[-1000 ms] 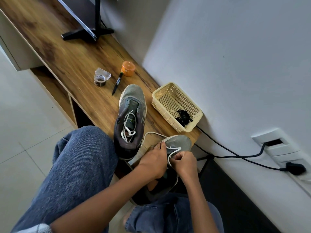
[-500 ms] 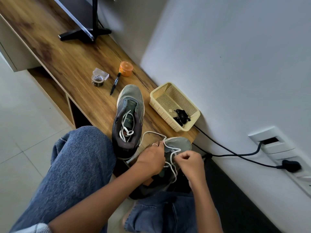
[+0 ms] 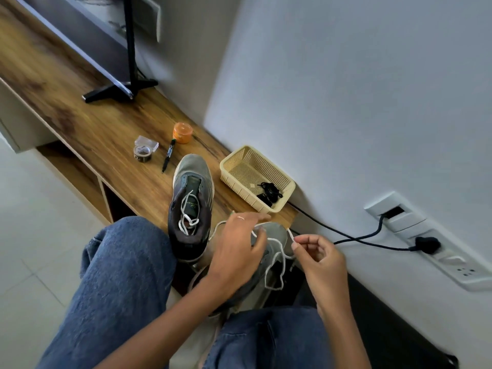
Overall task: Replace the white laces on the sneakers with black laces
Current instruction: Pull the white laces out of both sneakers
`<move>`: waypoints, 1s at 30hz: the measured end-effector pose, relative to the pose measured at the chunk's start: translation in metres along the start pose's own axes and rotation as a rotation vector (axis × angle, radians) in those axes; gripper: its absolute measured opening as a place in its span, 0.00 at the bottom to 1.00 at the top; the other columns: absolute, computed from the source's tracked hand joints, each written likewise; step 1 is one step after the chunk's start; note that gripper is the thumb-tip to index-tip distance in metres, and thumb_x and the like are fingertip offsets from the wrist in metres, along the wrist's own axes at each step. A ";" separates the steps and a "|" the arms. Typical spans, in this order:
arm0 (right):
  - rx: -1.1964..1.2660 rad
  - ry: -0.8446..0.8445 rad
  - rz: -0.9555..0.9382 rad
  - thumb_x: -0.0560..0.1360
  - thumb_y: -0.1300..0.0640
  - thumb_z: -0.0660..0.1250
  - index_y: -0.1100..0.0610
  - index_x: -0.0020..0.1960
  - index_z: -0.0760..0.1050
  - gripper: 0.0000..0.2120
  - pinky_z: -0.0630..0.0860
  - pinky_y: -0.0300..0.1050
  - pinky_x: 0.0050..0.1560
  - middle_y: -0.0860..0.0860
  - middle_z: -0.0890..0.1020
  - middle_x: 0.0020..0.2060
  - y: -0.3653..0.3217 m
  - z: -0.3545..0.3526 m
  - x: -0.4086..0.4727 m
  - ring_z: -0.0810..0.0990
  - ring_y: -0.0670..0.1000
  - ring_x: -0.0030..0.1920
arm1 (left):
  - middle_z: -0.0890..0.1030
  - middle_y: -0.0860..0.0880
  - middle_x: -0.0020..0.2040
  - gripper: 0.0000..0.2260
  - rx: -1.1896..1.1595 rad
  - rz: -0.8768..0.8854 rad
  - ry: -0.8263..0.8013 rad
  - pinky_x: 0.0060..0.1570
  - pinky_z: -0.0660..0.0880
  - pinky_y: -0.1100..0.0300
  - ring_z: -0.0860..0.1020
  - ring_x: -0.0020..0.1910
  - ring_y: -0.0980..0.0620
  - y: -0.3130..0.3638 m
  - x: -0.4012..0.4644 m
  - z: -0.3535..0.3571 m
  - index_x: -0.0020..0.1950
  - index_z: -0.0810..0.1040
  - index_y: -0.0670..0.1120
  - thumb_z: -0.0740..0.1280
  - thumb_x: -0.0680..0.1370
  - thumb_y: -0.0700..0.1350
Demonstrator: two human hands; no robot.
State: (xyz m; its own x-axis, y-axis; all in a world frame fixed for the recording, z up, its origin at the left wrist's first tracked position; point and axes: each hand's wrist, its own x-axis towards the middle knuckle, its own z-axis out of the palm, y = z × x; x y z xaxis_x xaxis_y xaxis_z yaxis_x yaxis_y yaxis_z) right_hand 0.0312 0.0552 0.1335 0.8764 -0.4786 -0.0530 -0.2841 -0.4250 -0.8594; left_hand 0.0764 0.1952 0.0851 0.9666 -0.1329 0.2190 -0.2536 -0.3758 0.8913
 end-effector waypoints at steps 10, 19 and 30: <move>0.341 -0.185 -0.141 0.72 0.66 0.70 0.57 0.48 0.76 0.08 0.76 0.35 0.39 0.49 0.83 0.37 -0.041 -0.011 -0.051 0.82 0.44 0.38 | 0.84 0.38 0.44 0.17 -0.707 -0.366 -0.115 0.40 0.80 0.53 0.83 0.40 0.43 0.092 -0.027 -0.017 0.49 0.81 0.37 0.58 0.83 0.46; 0.178 -0.376 -0.027 0.75 0.54 0.68 0.57 0.37 0.81 0.10 0.69 0.36 0.34 0.50 0.76 0.25 -0.028 -0.035 -0.067 0.74 0.45 0.29 | 0.80 0.47 0.34 0.17 -0.940 -0.400 -0.483 0.34 0.73 0.62 0.73 0.25 0.56 0.109 -0.018 -0.067 0.47 0.79 0.40 0.55 0.83 0.47; -0.071 -0.337 -0.131 0.81 0.51 0.57 0.51 0.37 0.75 0.16 0.67 0.42 0.36 0.40 0.74 0.24 -0.062 -0.037 -0.064 0.69 0.42 0.28 | 0.85 0.43 0.45 0.17 -0.734 -0.603 -0.427 0.45 0.80 0.62 0.84 0.43 0.51 0.088 -0.033 -0.050 0.53 0.80 0.39 0.54 0.84 0.44</move>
State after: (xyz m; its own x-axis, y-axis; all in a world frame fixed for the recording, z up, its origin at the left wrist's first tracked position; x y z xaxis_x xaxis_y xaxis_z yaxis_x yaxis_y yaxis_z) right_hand -0.0217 0.0837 0.2093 0.9827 -0.1416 -0.1191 -0.1764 -0.5237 -0.8334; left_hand 0.0244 0.2122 0.1760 0.7965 -0.4752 -0.3739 0.4896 0.1441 0.8599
